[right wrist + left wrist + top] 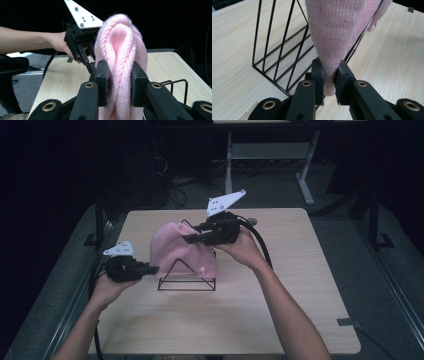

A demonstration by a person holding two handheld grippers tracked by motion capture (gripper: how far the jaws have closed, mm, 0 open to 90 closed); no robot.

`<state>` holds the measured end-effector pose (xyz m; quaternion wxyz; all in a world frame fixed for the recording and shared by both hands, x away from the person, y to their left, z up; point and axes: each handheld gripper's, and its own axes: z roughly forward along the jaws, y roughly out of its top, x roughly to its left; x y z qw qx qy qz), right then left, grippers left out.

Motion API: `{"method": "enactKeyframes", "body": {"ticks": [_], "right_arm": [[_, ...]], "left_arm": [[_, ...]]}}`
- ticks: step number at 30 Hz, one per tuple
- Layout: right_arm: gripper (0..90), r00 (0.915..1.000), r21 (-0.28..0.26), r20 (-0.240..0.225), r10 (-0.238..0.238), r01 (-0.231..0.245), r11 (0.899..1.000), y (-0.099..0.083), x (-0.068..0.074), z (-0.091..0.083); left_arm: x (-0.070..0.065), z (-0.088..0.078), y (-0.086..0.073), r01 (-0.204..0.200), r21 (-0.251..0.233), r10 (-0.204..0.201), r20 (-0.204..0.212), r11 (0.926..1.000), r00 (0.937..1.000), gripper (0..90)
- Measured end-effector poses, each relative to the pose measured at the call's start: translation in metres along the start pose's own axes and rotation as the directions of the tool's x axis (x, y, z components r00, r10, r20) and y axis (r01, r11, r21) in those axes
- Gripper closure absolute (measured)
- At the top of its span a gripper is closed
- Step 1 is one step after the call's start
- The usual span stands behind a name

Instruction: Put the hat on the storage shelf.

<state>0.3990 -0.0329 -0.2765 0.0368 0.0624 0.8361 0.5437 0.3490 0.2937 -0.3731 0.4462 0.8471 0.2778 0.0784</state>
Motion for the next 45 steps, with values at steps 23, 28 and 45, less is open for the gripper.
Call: {"method": "enactKeyframes", "body": {"ticks": [23,28,45], "right_arm": [[72.1,0.9993,0.041,-0.026,0.025,-0.024,0.999,-0.02,0.001,0.009],[72.0,0.9992,0.054,-0.031,0.025,-0.023,0.998,-0.022,0.002,0.013],[71.9,0.9986,0.091,-0.021,0.048,-0.046,0.995,-0.034,0.003,0.023]], "left_arm": [[0.005,0.014,-0.007,-0.019,0.095,0.021,-0.028,0.9953,0.9994,78.7],[0.007,0.017,-0.009,-0.023,0.127,0.027,-0.037,0.9916,0.9989,79.2],[0.011,0.024,-0.019,-0.01,0.161,0.016,-0.038,0.9869,0.9991,81.4]]}}
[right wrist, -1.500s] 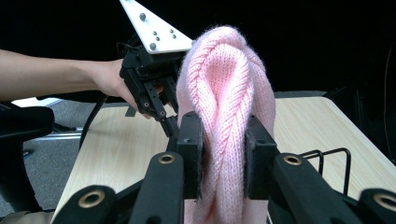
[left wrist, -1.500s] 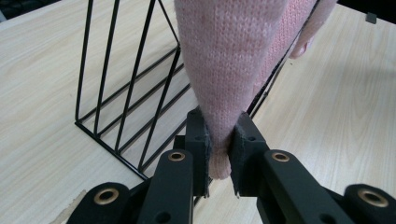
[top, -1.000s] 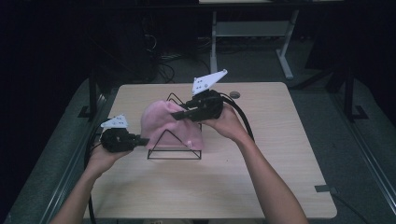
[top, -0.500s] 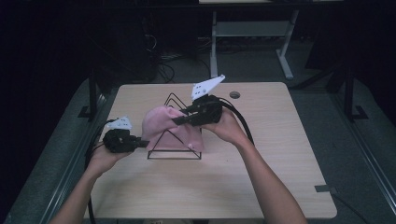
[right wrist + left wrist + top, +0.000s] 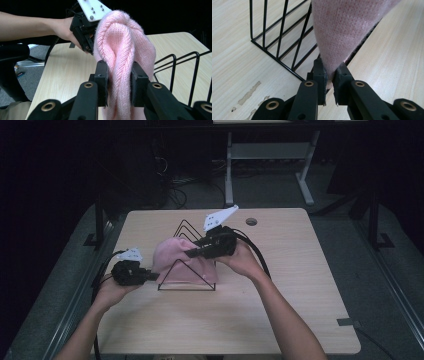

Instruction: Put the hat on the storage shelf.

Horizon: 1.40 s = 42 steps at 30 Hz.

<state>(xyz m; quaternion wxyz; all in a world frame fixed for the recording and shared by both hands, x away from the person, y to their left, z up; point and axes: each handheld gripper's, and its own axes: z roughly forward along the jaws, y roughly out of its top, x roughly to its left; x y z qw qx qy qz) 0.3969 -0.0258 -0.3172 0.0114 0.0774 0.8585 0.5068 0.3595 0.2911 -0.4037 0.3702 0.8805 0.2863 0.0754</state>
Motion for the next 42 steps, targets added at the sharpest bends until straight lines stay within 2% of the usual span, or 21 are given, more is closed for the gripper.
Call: {"method": "enactKeyframes", "body": {"ticks": [7,8,11,15,16,18,27,31,36,39,42], "right_arm": [[71.9,1.0,0.026,0.009,0.002,-0.003,1.0,-0.004,0.0,0.004],[72.0,0.9999,0.029,0.009,0.008,-0.008,1.0,-0.005,0.0,0.005],[72.0,0.9999,0.034,0.008,0.014,-0.014,0.999,-0.007,0.0,0.007],[72.0,0.9999,0.039,0.011,0.009,-0.01,0.999,-0.009,-0.001,0.007],[72.0,0.9999,0.039,0.011,0.012,-0.013,0.999,-0.01,0.0,0.007],[72.1,0.9999,0.043,0.011,0.013,-0.013,0.999,-0.011,0.0,0.008],[71.3,0.9995,0.063,0.014,0.029,-0.03,0.998,-0.017,0.002,0.011],[69.7,0.9995,0.061,0.013,0.028,-0.029,0.998,-0.018,0.003,0.011],[61.6,0.9997,0.048,-0.001,0.023,-0.023,0.999,-0.017,0.003,0.007],[61.2,0.9997,0.039,-0.007,0.025,-0.024,0.999,-0.017,0.003,0.006],[65.9,0.9997,0.037,-0.009,0.021,-0.021,0.999,-0.018,0.002,0.004]], "left_arm": [[0.001,0.003,-0.003,0.017,0.01,-0.017,0.004,0.9998,0.9998,81.4],[0.001,0.004,-0.004,0.005,0.018,-0.005,0.0,0.9998,1.0,81.5],[0.002,0.006,-0.005,0.012,0.026,-0.013,0.004,0.9996,0.9999,81.5],[0.003,0.008,-0.004,-0.009,0.045,0.009,-0.003,0.999,1.0,81.6],[0.002,0.009,-0.005,0.001,0.042,-0.001,-0.002,0.9991,1.0,81.8],[0.002,0.011,-0.005,-0.008,0.059,0.008,-0.006,0.9983,0.9999,82.4],[0.003,0.015,-0.007,0.0,0.09,0.002,-0.019,0.9959,0.9998,83.5],[0.003,0.016,-0.008,0.004,0.092,-0.002,-0.02,0.9958,0.9998,83.5],[0.003,0.016,-0.008,-0.003,0.112,0.005,-0.021,0.9937,0.9998,83.4],[0.003,0.017,-0.01,0.003,0.119,0.0,-0.025,0.9929,0.9997,83.4],[0.005,0.018,-0.014,0.013,0.119,-0.011,-0.02,0.9929,0.9997,83.4]]}}
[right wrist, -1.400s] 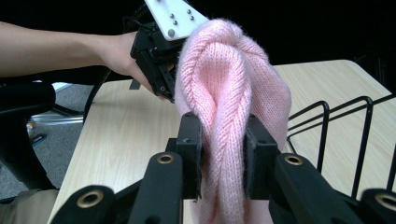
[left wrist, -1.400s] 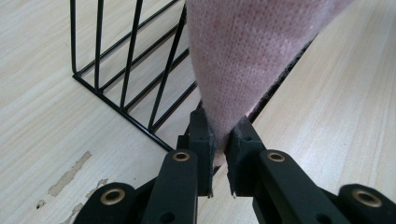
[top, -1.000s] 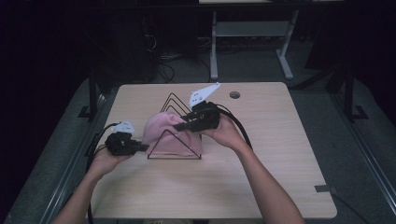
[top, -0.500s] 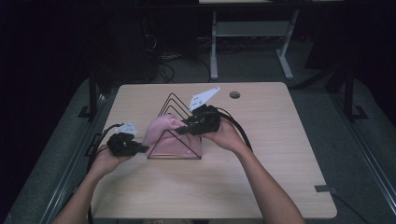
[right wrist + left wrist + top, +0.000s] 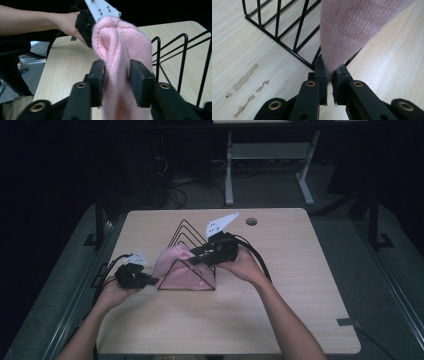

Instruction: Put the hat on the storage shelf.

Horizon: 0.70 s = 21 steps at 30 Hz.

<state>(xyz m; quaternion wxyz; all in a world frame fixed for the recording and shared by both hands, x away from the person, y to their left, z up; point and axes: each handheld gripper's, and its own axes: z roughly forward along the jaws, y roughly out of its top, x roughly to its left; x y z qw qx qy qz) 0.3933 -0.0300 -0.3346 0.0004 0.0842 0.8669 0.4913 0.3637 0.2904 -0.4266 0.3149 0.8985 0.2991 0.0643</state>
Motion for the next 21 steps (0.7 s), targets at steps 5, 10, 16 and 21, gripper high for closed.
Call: {"method": "enactKeyframes", "body": {"ticks": [5,10,16,21], "right_arm": [[75.2,0.9999,0.02,0.01,0.006,-0.006,1.0,-0.001,0.0,0.0024],[76.5,0.9998,0.034,0.013,0.018,-0.018,0.999,-0.0027,-0.0004,0.0038],[76.8,1.0,0.037,0.002,0.009,-0.009,0.999,-0.0041,0.0017,0.0043],[73.1,0.9999,0.034,0.005,0.015,-0.015,0.999,-0.0049,0.0027,0.0036]], "left_arm": [[0.0016,0.0009,-0.0023,0.005,0.002,-0.005,-0.001,1.0,1.0,83.4],[0.0023,0.003,-0.0026,0.011,0.003,-0.011,0.006,0.9999,0.9999,83.1],[0.002,0.0027,-0.0036,0.015,-0.005,-0.015,0.009,0.9999,0.9998,82.7],[0.0019,0.0018,-0.0031,0.021,-0.007,-0.02,0.005,0.9998,0.9998,80.2]]}}
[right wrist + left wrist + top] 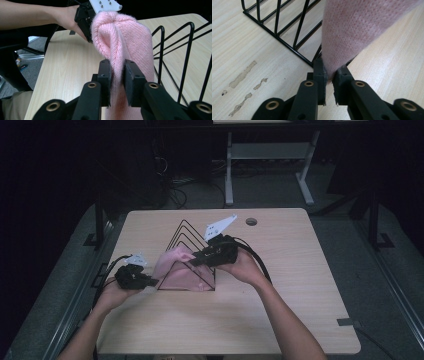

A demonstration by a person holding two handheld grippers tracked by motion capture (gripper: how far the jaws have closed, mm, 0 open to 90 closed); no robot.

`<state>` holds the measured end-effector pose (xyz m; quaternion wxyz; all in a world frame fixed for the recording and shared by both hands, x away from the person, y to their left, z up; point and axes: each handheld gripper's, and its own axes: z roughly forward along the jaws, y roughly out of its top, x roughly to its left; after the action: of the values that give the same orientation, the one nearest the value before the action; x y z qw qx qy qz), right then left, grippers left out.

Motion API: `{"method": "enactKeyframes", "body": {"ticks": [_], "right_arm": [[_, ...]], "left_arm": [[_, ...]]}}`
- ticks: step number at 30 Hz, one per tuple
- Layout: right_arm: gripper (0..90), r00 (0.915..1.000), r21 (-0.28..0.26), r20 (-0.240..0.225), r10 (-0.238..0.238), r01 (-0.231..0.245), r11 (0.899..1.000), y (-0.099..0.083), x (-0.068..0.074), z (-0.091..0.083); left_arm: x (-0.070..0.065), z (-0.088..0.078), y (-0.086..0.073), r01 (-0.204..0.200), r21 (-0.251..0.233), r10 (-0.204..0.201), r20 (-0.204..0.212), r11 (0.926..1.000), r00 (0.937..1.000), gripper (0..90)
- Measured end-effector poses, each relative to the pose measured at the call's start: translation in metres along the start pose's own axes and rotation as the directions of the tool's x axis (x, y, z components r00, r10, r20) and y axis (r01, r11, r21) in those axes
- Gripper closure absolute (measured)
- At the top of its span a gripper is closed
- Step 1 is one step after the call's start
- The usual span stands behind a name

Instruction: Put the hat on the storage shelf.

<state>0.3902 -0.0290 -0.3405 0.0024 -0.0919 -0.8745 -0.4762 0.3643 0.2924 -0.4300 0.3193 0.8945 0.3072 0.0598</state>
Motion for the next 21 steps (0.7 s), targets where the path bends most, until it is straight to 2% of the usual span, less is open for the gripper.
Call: {"method": "enactKeyframes", "body": {"ticks": [1,4,7,8,9,14,21], "right_arm": [[65.6,1.0,0.002,0.004,0.008,-0.008,1.0,0.0,0.001,-0.001],[59.8,0.9998,-0.013,0.021,0.001,-0.001,1.0,0.0,0.0,-0.006],[55.6,0.9994,-0.029,0.029,0.019,-0.018,0.999,-0.002,0.0,-0.011],[54.6,0.9994,-0.03,0.033,0.01,-0.009,1.0,-0.003,-0.001,-0.013],[53.2,0.9993,-0.034,0.029,0.026,-0.025,0.999,-0.003,-0.001,-0.015],[49.4,0.9986,-0.036,0.034,0.041,-0.039,0.999,-0.007,-0.001,-0.023],[45.3,0.995,-0.053,0.083,0.055,-0.051,0.997,-0.018,-0.001,-0.041]], "left_arm": [[0.0,-0.001,0.0,0.002,-0.003,-0.002,-0.006,1.0,1.0,76.1],[0.002,-0.004,0.0,0.021,-0.018,-0.021,-0.006,0.9996,0.9998,71.1],[0.002,-0.009,0.0,0.023,-0.034,-0.023,-0.003,0.9992,0.9997,66.6],[0.002,-0.01,-0.001,0.025,-0.045,-0.025,0.001,0.9987,0.9997,65.3],[0.001,-0.012,-0.001,0.022,-0.051,-0.022,0.002,0.9984,0.9997,65.2],[0.001,-0.016,-0.001,0.017,-0.056,-0.017,0.001,0.9983,0.9999,63.0],[0.0,-0.02,-0.004,0.022,-0.066,-0.022,-0.006,0.9976,0.9997,60.6]]}}
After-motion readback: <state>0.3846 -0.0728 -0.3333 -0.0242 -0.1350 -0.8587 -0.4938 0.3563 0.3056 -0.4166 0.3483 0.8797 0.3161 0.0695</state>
